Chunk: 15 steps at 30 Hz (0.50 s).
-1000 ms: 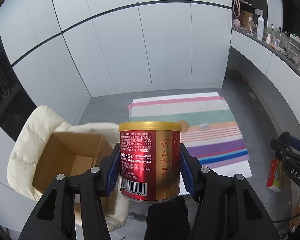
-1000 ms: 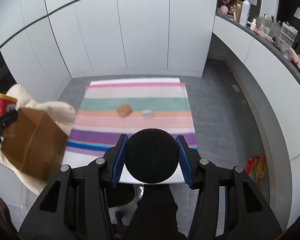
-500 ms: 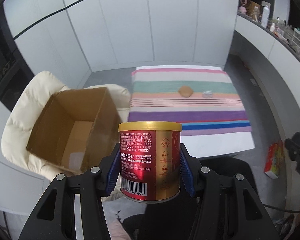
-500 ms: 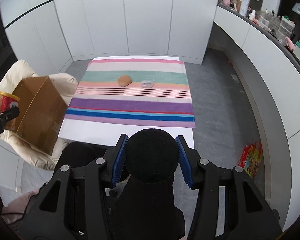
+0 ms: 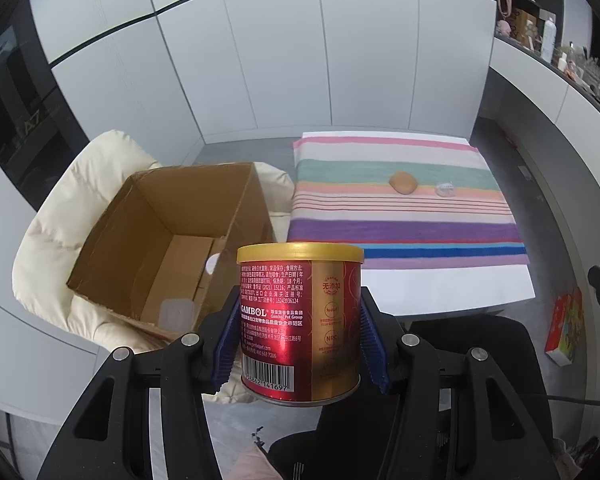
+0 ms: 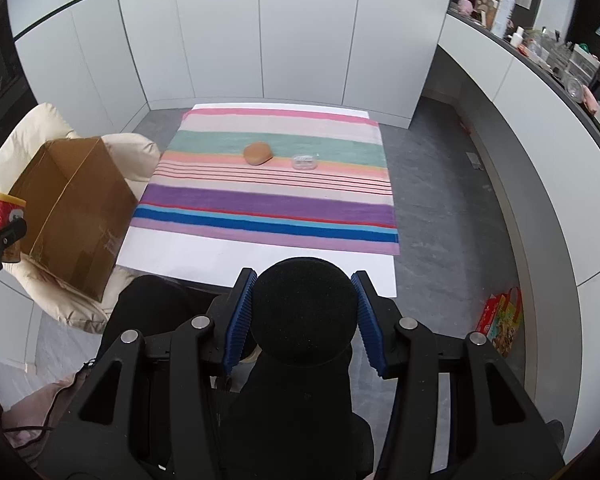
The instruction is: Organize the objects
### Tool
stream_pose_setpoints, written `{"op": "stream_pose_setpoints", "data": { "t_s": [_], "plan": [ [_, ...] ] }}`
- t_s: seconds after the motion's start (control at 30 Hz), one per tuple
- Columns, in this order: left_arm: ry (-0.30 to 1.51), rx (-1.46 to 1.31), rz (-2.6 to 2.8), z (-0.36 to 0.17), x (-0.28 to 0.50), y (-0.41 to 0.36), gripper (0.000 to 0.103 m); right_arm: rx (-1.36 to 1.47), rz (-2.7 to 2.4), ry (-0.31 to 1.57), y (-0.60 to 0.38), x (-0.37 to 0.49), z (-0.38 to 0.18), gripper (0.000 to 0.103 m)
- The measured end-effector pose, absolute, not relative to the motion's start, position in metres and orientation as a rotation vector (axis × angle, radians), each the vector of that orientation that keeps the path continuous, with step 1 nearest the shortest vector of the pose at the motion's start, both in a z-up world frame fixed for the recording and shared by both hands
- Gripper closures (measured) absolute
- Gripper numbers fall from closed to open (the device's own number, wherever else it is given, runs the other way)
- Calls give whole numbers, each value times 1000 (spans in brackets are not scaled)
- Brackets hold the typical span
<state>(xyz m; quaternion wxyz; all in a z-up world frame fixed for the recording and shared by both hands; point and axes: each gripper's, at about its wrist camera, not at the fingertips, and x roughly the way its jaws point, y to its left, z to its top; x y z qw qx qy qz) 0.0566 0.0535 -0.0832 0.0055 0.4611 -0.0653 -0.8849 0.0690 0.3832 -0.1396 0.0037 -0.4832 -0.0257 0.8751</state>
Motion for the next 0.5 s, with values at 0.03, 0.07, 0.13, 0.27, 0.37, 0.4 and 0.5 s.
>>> {"op": "stream_pose_setpoints", "data": {
  "t_s": [0.03, 0.07, 0.13, 0.27, 0.37, 0.4, 0.5],
  "plan": [
    [-192, 1447, -2764, -84, 57, 49, 49, -1523, 2747, -91, 379, 69, -141, 52],
    [-185, 1452, -2758, -85, 58, 46, 49, -1533, 2754, -102, 374, 68, -142, 52],
    [-171, 1463, -2735, -90, 59, 38, 49, -1544, 2772, -119, 366, 67, -143, 52],
    [-120, 1510, -2666, -104, 65, 15, 49, -1578, 2823, -156, 343, 64, -147, 52],
    [-93, 1504, -2615, -108, 72, -6, 49, -1620, 2861, -207, 319, 61, -153, 52],
    [-82, 1500, -2602, -109, 74, -13, 49, -1634, 2874, -222, 310, 61, -155, 52],
    [-44, 1475, -2554, -111, 85, -38, 49, -1684, 2908, -284, 282, 58, -162, 52]
  ]
}}
